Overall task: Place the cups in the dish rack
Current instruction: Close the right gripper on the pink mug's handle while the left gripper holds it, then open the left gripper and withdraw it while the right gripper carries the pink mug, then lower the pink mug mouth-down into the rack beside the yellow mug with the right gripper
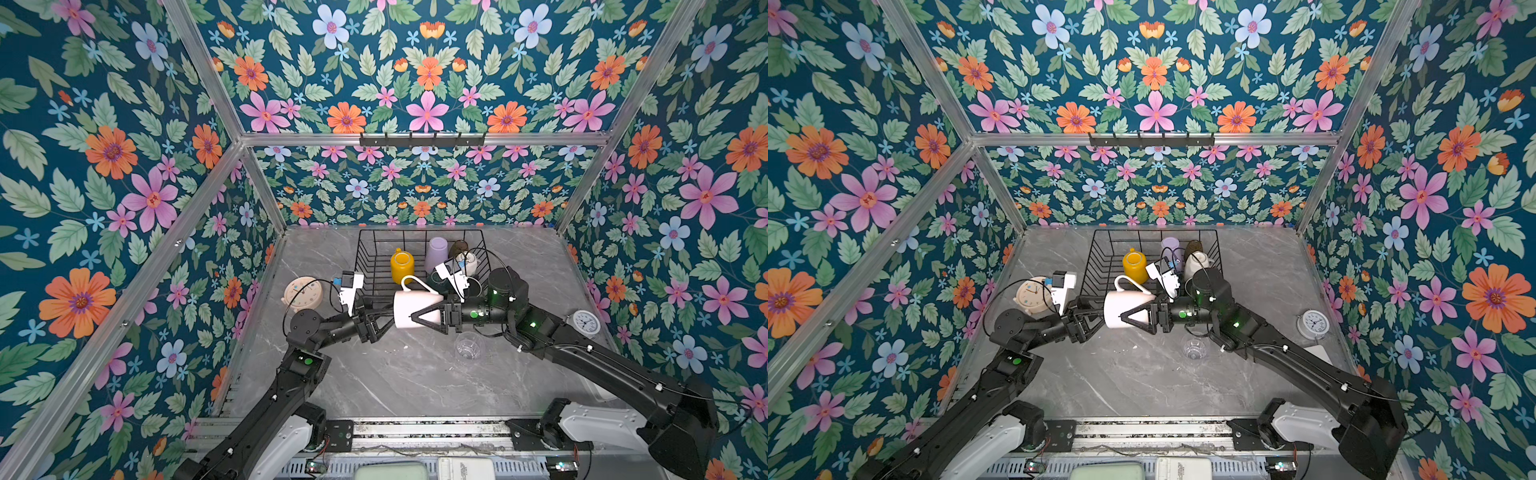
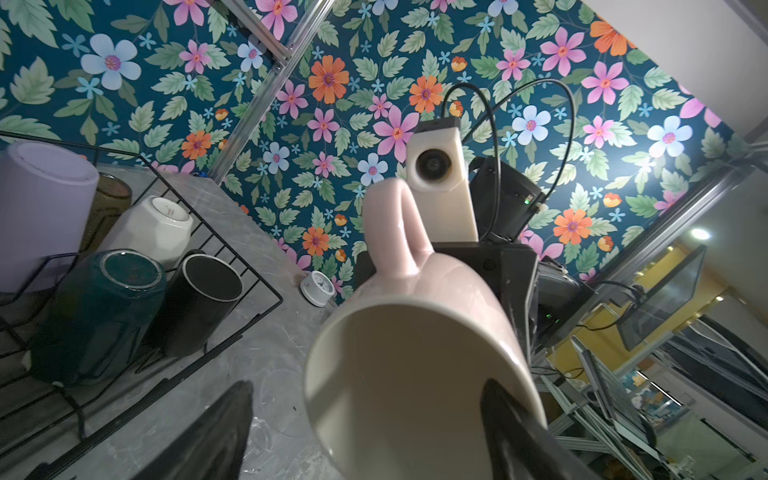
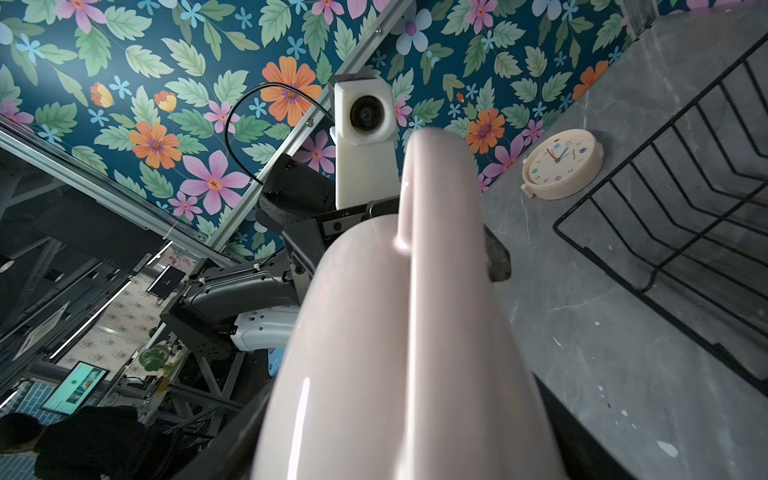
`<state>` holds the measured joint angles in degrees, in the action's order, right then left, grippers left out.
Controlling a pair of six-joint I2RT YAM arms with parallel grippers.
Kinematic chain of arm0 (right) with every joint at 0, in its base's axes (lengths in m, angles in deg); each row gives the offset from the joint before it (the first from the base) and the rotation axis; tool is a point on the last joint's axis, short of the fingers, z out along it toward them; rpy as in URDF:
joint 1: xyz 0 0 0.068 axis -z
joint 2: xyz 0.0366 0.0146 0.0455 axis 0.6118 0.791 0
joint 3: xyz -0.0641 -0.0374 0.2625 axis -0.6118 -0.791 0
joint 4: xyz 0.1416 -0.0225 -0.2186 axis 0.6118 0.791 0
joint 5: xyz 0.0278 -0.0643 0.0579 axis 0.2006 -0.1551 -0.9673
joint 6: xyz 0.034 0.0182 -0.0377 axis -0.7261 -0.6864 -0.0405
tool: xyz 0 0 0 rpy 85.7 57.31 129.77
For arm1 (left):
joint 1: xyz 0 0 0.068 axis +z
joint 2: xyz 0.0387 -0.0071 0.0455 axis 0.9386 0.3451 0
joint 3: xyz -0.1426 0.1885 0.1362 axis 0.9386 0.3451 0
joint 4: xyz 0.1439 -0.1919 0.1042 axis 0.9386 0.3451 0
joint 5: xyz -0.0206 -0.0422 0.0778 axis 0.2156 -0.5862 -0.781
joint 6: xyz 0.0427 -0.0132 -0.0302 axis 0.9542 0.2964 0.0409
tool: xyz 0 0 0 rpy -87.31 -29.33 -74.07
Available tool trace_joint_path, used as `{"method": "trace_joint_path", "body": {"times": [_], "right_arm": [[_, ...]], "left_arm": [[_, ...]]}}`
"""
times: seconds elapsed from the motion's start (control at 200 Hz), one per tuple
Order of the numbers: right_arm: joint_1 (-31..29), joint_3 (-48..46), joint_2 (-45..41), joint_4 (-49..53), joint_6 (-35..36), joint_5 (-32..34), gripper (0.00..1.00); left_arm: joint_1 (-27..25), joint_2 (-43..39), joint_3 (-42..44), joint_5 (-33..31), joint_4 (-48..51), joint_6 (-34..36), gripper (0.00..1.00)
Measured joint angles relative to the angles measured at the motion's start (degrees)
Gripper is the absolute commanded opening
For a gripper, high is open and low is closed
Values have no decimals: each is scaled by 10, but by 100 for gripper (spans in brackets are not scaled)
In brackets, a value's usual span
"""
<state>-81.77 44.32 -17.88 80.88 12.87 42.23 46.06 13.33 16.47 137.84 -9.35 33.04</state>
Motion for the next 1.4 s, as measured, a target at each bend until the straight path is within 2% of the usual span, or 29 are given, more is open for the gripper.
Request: {"method": "trace_joint_path", "body": {"times": [0.145, 0.3, 0.495, 0.645, 0.955, 1.4], "right_arm": [[0, 34, -21, 78, 26, 56, 15], [0, 89, -13, 179, 58, 119, 15], [0, 159, 35, 284, 89, 202, 13], [0, 224, 89, 344, 107, 257, 12], [-3, 375, 231, 421, 139, 319, 11], [-20, 652, 477, 528, 183, 382, 9]], "left_arm": [[2, -47, -44, -89, 144, 84, 99], [9, -75, -79, -237, 289, 151, 100], [17, -122, -82, -432, 411, 179, 100], [19, -180, -73, -531, 453, 185, 100], [19, -219, -59, -621, 495, 194, 100], [19, -244, -57, -661, 522, 194, 100]]}}
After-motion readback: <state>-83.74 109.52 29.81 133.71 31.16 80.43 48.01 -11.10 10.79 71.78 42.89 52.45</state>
